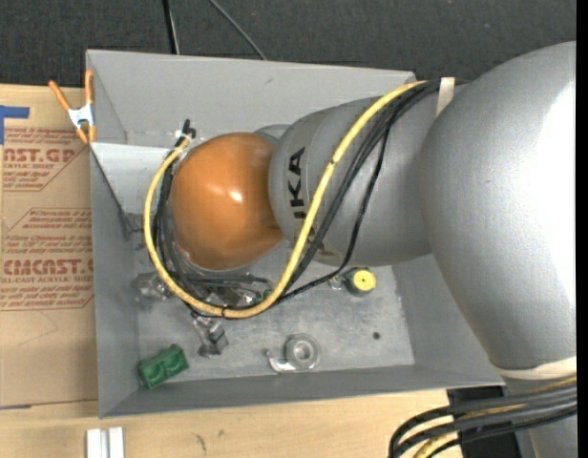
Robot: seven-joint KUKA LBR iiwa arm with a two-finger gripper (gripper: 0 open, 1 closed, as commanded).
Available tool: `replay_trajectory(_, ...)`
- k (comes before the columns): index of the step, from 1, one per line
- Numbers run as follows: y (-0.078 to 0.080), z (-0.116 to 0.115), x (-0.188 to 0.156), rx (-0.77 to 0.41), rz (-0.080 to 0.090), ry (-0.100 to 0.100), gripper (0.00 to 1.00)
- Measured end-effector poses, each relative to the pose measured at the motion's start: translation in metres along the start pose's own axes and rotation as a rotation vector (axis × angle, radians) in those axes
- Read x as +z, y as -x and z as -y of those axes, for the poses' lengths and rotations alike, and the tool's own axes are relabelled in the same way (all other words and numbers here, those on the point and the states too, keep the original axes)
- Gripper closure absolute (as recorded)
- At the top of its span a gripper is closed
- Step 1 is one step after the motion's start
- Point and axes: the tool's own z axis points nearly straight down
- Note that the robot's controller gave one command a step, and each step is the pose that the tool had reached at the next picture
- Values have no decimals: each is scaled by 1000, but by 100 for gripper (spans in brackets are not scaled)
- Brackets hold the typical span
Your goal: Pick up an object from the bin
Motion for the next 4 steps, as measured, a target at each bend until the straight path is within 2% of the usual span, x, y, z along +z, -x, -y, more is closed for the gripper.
replay_trajectory(1,-21,-14,71,-283,-3,1,0)
replay_trajectory(2,-20,-14,70,-282,-1,1,100)
replay_trajectory(3,-12,0,-241,-608,8,-8,100)
replay_trajectory(4,2,3,-114,-732,-4,6,100)
